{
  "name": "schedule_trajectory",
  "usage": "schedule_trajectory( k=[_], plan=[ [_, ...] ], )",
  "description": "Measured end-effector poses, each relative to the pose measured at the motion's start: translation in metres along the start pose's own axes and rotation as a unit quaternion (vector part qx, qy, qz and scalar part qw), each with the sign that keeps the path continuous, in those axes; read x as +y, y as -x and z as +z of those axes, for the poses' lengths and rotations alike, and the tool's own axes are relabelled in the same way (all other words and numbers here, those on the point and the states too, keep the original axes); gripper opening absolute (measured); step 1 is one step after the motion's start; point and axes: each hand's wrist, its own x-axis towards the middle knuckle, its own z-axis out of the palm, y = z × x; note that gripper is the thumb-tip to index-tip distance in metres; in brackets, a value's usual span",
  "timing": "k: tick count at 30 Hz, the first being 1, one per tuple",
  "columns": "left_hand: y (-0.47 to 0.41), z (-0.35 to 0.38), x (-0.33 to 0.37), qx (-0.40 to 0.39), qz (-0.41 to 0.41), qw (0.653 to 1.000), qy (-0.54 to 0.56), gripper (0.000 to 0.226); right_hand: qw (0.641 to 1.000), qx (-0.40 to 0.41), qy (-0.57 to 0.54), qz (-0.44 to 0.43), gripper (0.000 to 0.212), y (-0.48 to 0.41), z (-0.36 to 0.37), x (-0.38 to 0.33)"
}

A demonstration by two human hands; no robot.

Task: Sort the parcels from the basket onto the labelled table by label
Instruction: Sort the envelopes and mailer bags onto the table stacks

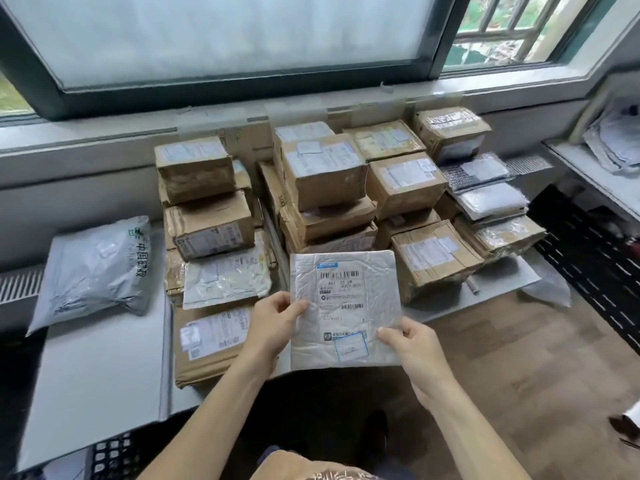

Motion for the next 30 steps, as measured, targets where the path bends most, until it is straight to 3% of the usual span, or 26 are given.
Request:
schedule_trajectory(
  k=[5,8,14,21,30],
  plan=[
    [-0.027,0.037,-0.038,0.070,-0.094,0.992,-0.052,0.016,0.988,-0.089,0.084,0.091,0.016,-0.056,-0.025,0.034],
    [-0.037,0.061,-0.061,0.107,-0.189,0.976,-0.008,0.013,0.971,-0.141,0.110,0.159,0.017,-0.082,-0.049,0.049],
    [-0.052,0.106,-0.075,0.158,-0.275,0.948,0.024,0.030,0.946,-0.151,0.122,0.261,0.019,-0.125,-0.077,0.076],
    [-0.027,0.127,-0.068,0.168,-0.194,0.955,-0.150,0.057,0.941,-0.159,0.124,0.270,0.017,-0.140,-0.069,0.085],
    [-0.006,0.113,-0.070,0.128,-0.175,0.963,-0.157,0.043,0.952,-0.109,-0.008,0.287,0.018,-0.132,-0.059,0.095]
  ],
)
